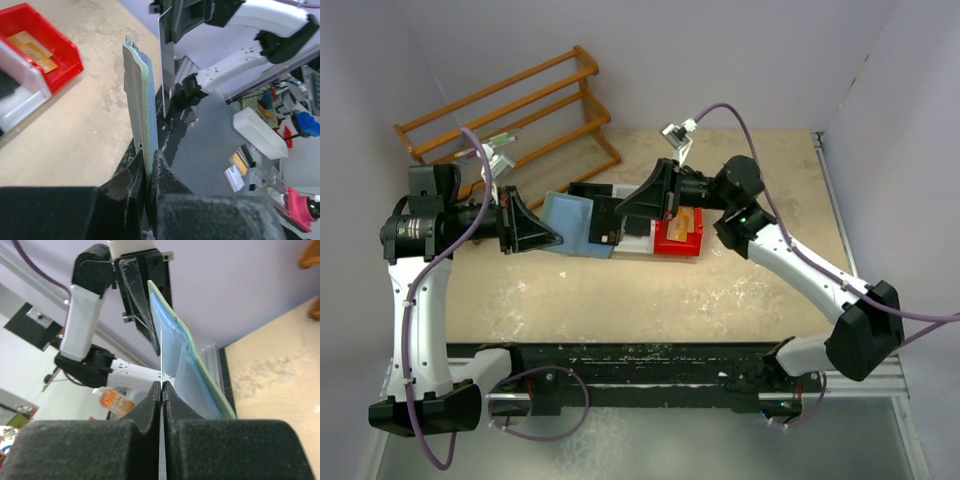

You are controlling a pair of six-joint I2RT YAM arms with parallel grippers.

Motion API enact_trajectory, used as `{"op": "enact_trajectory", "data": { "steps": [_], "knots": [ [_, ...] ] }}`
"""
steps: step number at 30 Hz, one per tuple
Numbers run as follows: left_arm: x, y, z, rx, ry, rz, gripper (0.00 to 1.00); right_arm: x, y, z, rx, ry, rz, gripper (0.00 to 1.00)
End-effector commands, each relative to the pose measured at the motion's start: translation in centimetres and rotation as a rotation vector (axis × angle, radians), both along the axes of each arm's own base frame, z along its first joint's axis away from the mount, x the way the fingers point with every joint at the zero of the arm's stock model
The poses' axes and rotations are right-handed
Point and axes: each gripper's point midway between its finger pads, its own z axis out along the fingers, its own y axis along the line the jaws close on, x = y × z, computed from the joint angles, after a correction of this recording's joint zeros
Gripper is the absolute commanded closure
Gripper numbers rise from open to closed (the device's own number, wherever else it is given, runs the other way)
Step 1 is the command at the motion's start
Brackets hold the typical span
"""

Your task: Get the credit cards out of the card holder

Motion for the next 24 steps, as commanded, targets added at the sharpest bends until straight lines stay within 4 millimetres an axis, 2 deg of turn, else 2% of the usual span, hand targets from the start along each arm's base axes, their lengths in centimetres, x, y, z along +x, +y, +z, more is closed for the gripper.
{"op": "enact_trajectory", "data": {
  "steps": [1, 5, 10, 14, 17, 19, 24],
  "knots": [
    [2.0, 1.2, -1.1, 0.129, -0.082, 0.107, 1.0, 1.3, -2.9, -0.4, -0.059, -0.048, -0.086, 1.0],
    [2.9, 2.5, -2.8, 0.254, -0.122, 0.164, 1.0, 6.1, -5.5, -4.4, -0.245, -0.018, -0.283, 1.0],
    [3.3, 3.9, -5.7, 0.38, -0.139, 0.154, 1.0, 12.4, -7.7, -10.6, -0.529, 0.022, -0.55, 1.0],
    [4.3, 5.6, -9.2, 0.52, -0.101, 0.144, 1.0, 15.5, -7.3, -15.3, -0.63, 0.082, -0.584, 1.0],
    [4.5, 6.3, -11.0, 0.584, -0.088, 0.112, 1.0, 17.7, -7.0, -18.5, -0.693, 0.095, -0.604, 1.0],
    [4.8, 6.7, -12.3, 0.626, -0.08, 0.096, 1.0, 19.3, -6.6, -19.9, -0.715, 0.105, -0.62, 1.0],
    [5.4, 7.5, -16.5, 0.733, -0.037, 0.033, 1.0, 21.2, -5.8, -22.2, -0.741, 0.135, -0.618, 1.0]
  ]
}}
